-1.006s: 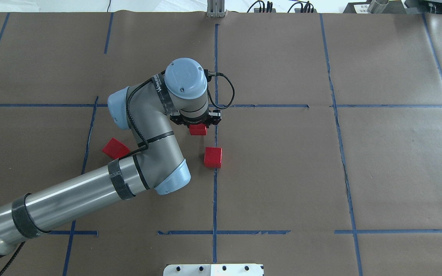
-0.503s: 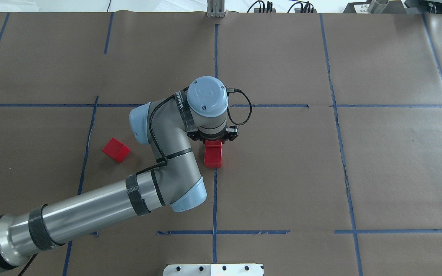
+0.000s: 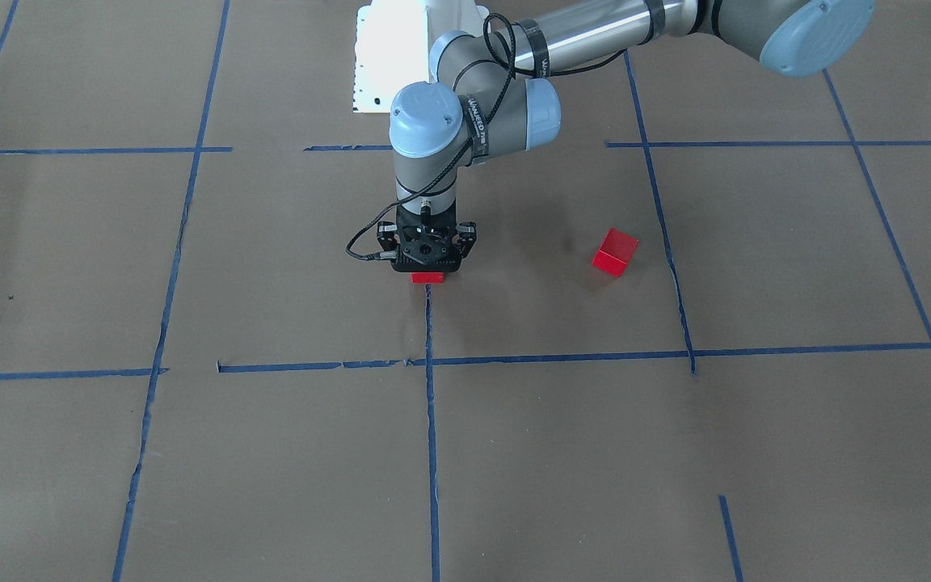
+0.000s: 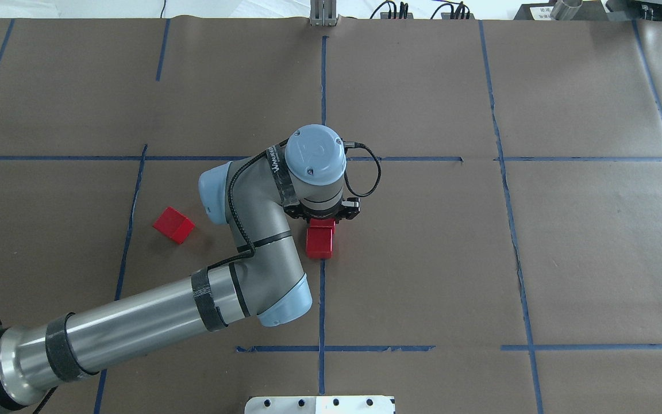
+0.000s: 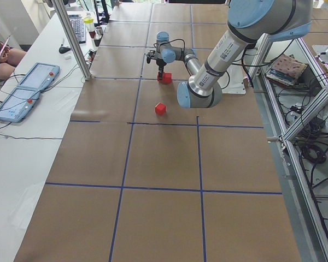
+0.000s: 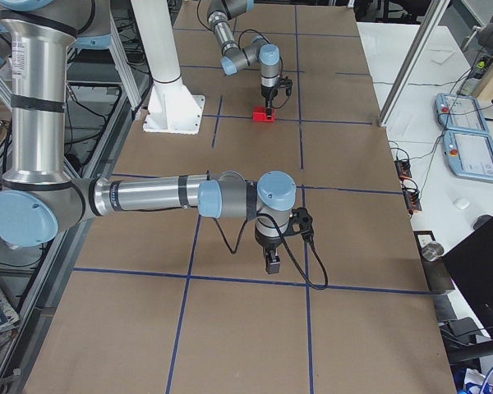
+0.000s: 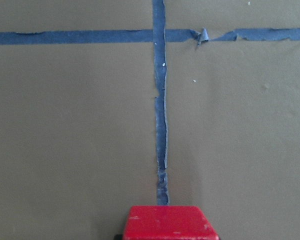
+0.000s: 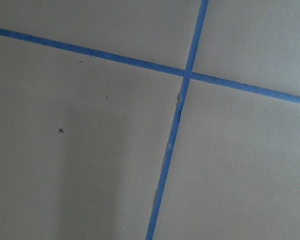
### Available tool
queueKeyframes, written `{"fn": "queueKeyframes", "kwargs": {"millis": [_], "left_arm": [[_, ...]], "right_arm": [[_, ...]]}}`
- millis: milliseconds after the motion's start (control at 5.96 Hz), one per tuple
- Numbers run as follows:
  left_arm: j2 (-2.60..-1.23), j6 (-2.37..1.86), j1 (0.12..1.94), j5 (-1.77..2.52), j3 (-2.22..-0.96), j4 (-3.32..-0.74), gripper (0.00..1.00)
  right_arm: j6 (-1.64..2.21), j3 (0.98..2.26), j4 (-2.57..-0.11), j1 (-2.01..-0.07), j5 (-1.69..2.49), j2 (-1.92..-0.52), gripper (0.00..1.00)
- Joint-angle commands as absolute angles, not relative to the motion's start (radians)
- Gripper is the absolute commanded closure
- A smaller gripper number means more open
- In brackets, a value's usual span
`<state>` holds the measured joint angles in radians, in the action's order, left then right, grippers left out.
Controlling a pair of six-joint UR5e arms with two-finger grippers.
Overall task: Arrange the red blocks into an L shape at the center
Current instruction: 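Place the cube against the far side of the center cube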
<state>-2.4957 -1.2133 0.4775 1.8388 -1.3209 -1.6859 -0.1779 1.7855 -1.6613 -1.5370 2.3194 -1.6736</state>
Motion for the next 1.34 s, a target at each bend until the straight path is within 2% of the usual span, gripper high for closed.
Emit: {"fn": "queueKeyframes", "kwargs": {"millis": [0, 839, 1174], "left_arm": [[-2.494, -1.212, 0.477, 1.839, -1.321, -1.686, 0.76], [-2.49, -1.212, 0.477, 1.838, -1.321, -1.686, 0.73], [-2.49, -1.212, 0.477, 1.839, -1.321, -1.686, 0.61]], "right_arm": [[-0.178, 1.786, -1.661, -1.537, 2.319, -1.674, 0.0], [-0.178, 1.786, -1.661, -1.537, 2.319, -1.674, 0.0], [-0.178, 1.786, -1.661, -1.537, 2.319, -1.672, 0.0]]}}
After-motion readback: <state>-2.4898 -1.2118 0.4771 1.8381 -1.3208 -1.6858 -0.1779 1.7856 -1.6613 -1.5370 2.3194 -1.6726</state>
